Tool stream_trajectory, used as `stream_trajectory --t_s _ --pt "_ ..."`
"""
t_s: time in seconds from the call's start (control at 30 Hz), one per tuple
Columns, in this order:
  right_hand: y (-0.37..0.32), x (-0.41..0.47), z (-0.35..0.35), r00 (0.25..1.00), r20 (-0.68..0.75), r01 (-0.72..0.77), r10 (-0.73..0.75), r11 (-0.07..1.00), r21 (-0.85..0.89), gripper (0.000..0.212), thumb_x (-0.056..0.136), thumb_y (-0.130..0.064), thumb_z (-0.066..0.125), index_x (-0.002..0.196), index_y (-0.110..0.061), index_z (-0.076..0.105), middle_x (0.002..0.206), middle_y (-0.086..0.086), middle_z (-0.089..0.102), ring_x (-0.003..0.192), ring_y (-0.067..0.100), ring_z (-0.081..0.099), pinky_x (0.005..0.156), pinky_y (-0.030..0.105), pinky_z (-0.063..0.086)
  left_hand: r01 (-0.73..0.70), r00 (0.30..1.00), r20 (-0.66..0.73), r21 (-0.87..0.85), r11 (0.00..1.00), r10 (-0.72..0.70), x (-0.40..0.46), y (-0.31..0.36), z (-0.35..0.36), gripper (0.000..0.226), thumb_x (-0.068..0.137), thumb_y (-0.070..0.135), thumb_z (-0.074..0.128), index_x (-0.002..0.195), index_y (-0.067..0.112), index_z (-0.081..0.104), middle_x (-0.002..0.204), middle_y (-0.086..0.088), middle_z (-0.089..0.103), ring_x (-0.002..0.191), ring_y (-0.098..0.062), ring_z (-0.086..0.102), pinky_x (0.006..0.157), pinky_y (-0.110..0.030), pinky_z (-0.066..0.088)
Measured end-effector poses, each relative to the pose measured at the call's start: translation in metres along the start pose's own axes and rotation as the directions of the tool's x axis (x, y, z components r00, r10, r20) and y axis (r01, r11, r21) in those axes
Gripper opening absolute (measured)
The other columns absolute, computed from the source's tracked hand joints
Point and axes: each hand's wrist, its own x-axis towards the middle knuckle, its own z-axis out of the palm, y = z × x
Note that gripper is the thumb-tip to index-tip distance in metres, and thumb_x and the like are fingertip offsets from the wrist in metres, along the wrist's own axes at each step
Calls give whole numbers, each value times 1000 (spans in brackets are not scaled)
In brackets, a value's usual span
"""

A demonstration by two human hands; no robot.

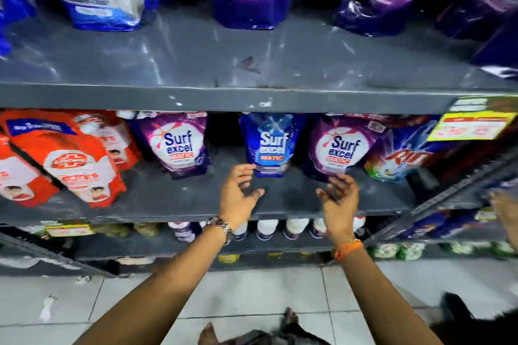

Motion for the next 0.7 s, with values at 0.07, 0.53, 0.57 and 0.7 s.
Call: stream_trajectory --t_s 0.07,0.53,0.57,0.7 --pt "0 25 -32 997 40 -69 69 998 6 62 80 0 76 100 -51 47 98 -29 64 91 -17 60 85 4 47 -14 985 171 42 999 6 6 5 35 61 73 -3 81 123 13 51 119 3 58 106 -11 56 91 -7 47" --pt "-18 123 -64 909 412 47 -64 998 51 90 67 9 81 143 -17 40 131 -2 65 121 11 64 101 36 54 -78 966 258 262 962 8 72 21 164 121 64 15 91 154 2 11 154 -15 41 141 -23 41 118 -30 30" --pt "-19 124 -64 905 421 37 -53 998 45 87 67 8 82 142 -13 43 132 2 65 122 16 64 102 39 54 -65 971 241 260 964 0 73 20 167 120 66 14 90 155 2 10 155 -15 41 142 -25 40 117 -28 28" --pt "-21 118 -67 909 411 46 -67 997 59 81 73 15 77 143 -5 43 140 19 60 130 30 58 104 42 53 -67 979 203 228 971 20 67 11 167 119 67 10 89 156 7 10 156 -11 42 144 -23 39 120 -33 30"
